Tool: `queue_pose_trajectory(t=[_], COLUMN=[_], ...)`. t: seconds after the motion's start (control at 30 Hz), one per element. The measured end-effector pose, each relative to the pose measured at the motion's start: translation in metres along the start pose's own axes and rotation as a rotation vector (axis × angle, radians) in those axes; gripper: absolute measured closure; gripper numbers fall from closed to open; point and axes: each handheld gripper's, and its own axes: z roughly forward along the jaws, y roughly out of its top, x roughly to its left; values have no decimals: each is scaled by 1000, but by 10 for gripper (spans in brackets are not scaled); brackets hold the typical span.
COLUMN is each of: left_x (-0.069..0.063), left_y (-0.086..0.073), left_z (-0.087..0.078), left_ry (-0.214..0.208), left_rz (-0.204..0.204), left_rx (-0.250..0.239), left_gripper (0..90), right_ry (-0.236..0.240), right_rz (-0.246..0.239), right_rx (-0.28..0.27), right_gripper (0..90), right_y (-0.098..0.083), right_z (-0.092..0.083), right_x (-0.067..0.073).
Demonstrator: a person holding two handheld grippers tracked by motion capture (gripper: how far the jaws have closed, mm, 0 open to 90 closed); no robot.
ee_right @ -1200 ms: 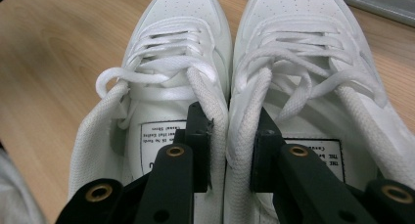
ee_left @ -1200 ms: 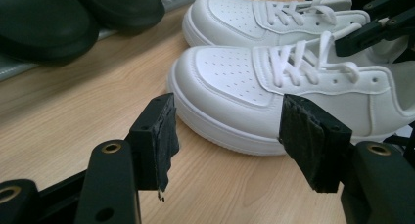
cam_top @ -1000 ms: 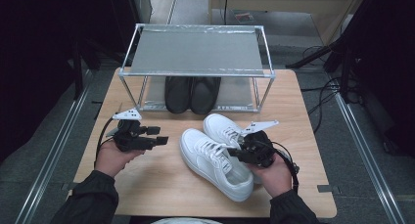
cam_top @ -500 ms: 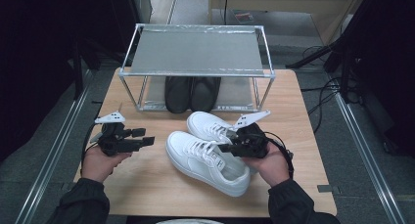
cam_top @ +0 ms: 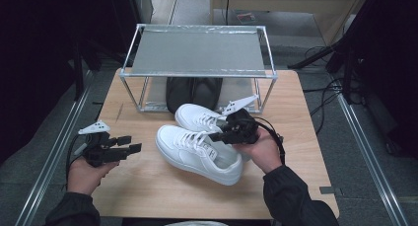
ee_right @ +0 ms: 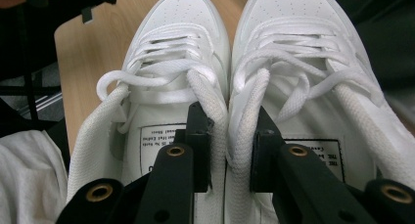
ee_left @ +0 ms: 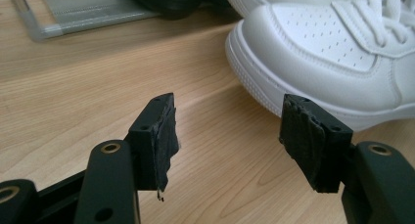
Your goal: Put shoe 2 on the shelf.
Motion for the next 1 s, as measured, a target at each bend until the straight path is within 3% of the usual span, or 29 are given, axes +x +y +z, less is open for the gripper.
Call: queue_pose_trajectory(t=[0.23,0.37,0.57,0.83,1.0], left_x=[5,6,7,7,10], left_y=[-1,-1,-1,-1,-2], left_z=[-3,-2,-2,0,0], left_ry=[-1,7,9,6,6], left_rz=[-22,-20,-20,-22,-25], left_rx=[-11,-4,-5,4,11], left_gripper=[389,390,390,390,390], right_ry=[78,101,111,137,115], right_rz=[-24,-48,-35,-63,-46], right_rx=[0,12,1,-40,-59], right_gripper=[774,774,775,774,774], right_y=[24,42,68,113,144], right_z=[-4,-13,-34,-60,-69], right_x=[-12,-12,-11,-6,-11])
